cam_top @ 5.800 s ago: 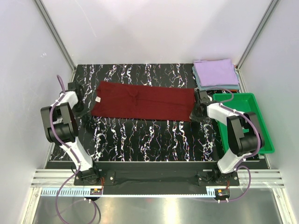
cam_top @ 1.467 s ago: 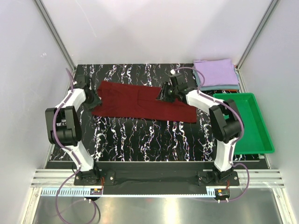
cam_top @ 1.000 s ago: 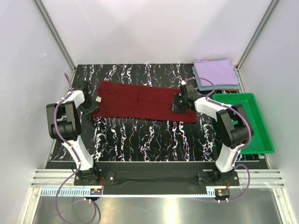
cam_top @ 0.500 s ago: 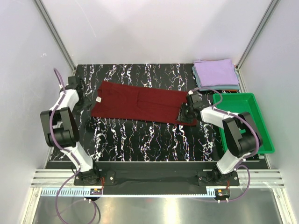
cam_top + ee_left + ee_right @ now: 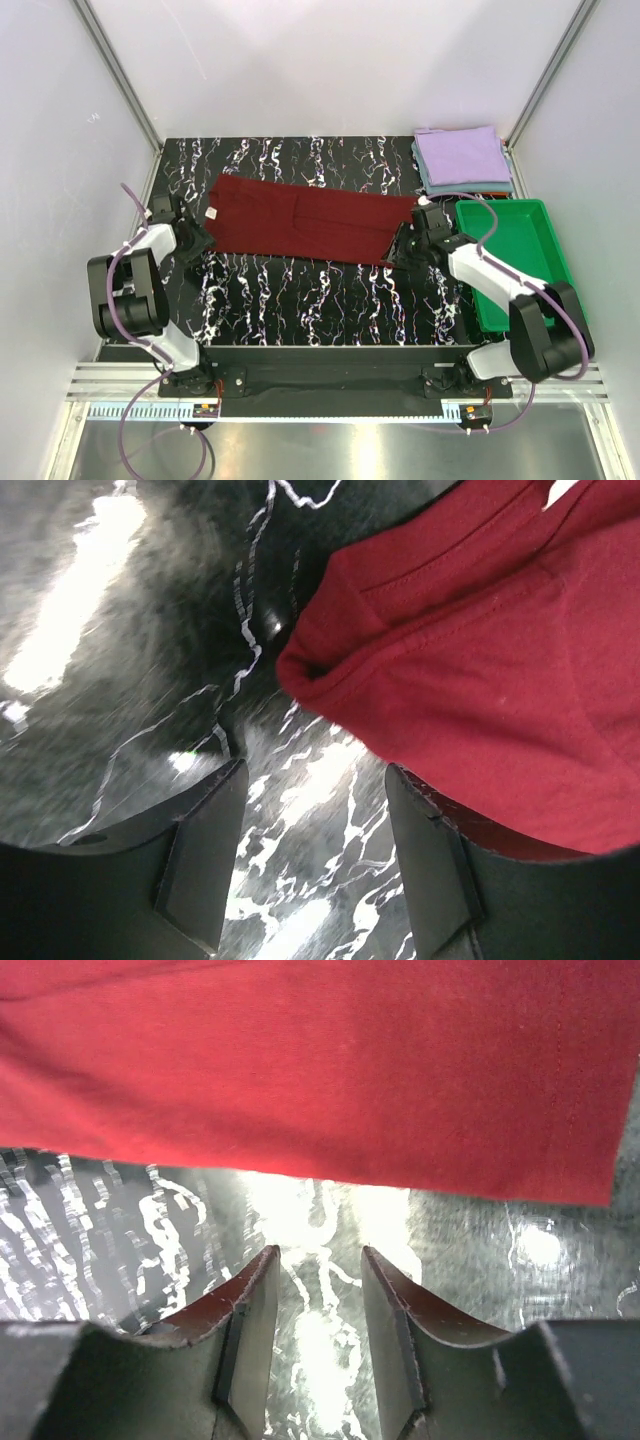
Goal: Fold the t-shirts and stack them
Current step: Fold the tshirt
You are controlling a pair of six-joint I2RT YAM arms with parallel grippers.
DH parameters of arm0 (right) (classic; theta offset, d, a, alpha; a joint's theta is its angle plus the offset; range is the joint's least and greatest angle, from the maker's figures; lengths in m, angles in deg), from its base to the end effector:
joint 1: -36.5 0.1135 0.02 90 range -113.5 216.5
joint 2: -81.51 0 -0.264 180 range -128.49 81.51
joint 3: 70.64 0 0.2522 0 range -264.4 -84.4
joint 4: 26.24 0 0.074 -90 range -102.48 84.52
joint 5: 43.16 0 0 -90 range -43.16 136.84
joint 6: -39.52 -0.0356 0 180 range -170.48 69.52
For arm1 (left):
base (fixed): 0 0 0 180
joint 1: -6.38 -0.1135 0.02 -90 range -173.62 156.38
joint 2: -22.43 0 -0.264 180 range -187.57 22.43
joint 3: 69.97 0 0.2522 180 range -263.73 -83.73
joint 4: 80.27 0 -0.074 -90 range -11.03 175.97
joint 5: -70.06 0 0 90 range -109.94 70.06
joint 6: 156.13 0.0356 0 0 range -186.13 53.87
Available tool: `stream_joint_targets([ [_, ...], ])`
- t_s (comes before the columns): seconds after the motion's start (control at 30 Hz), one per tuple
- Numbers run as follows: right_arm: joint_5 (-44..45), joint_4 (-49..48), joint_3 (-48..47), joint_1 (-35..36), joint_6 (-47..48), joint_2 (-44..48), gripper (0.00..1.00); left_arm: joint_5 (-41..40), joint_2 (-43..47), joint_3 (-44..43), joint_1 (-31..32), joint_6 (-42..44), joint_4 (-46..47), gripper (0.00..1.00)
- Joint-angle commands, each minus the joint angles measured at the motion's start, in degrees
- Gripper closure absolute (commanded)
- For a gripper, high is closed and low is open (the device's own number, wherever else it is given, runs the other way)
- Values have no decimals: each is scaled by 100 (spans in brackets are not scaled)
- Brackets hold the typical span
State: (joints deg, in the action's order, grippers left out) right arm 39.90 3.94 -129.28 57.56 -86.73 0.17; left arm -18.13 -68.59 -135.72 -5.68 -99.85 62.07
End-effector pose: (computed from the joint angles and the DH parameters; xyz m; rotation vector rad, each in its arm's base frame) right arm 0.2587 0.1042 0.1900 0.2883 2.5590 0.5515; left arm 0.2962 0.0621 0.1722 -1.0325 2.4718 -0.1627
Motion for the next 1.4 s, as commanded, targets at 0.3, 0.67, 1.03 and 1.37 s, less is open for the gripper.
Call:
stream_joint_targets([
  [0.3, 219, 291, -538, 47, 258, 471, 53, -479, -705, -548, -16, -232, 413, 66],
  [0.67, 246, 476, -2304, -67, 1313, -1302, 53, -726, -1865, -2128, -122, -56, -36, 100],
  [1.03, 517, 615, -3631, -120, 1603, -3201, 55, 442, -3553, -4467, -122, -127, -124, 100],
  [1.37, 555, 213, -2228, -120, 762, -2783, 60, 1638, -4064, -5207, -87, -267, 421, 100],
])
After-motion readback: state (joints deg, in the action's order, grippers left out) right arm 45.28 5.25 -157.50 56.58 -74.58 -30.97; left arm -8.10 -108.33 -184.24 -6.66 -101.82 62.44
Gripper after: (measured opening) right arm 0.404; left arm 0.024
